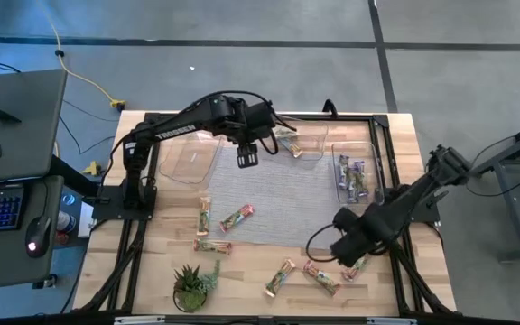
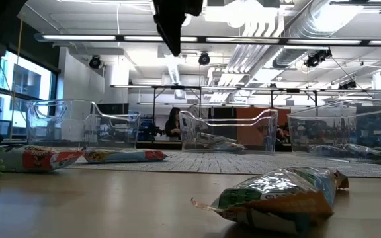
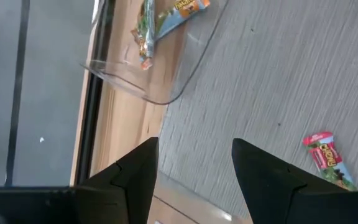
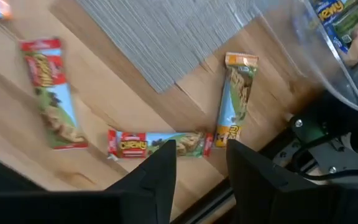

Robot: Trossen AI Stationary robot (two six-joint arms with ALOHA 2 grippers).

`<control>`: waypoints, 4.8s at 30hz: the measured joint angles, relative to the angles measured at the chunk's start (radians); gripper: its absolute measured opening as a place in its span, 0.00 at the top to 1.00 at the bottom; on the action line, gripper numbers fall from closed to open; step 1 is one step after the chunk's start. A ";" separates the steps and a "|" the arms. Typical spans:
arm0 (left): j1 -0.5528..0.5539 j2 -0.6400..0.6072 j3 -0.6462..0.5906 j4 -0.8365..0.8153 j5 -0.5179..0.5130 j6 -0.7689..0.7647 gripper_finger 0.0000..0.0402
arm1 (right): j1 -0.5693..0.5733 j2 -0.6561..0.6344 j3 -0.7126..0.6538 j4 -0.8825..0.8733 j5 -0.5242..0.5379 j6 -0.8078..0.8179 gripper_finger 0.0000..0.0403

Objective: Pick and place Granola Bars by type
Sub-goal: Put the yellow granola bar into the middle transparent bin

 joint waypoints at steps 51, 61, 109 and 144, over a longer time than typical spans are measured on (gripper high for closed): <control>-0.034 0.000 -0.001 0.017 0.228 -0.024 0.51 | -0.079 -0.007 -0.459 0.258 -0.105 -0.111 0.69; -0.035 0.000 -0.001 0.000 0.251 -0.026 0.51 | -0.115 -0.004 -0.499 0.319 -0.144 -0.225 0.69; -0.035 0.000 -0.001 -0.046 0.253 -0.048 0.51 | -0.108 -0.008 -0.610 0.698 -0.193 -0.324 0.69; -0.046 -0.309 0.000 -0.049 0.091 -0.079 0.51 | -0.441 -0.020 -0.129 1.018 0.883 -1.026 1.00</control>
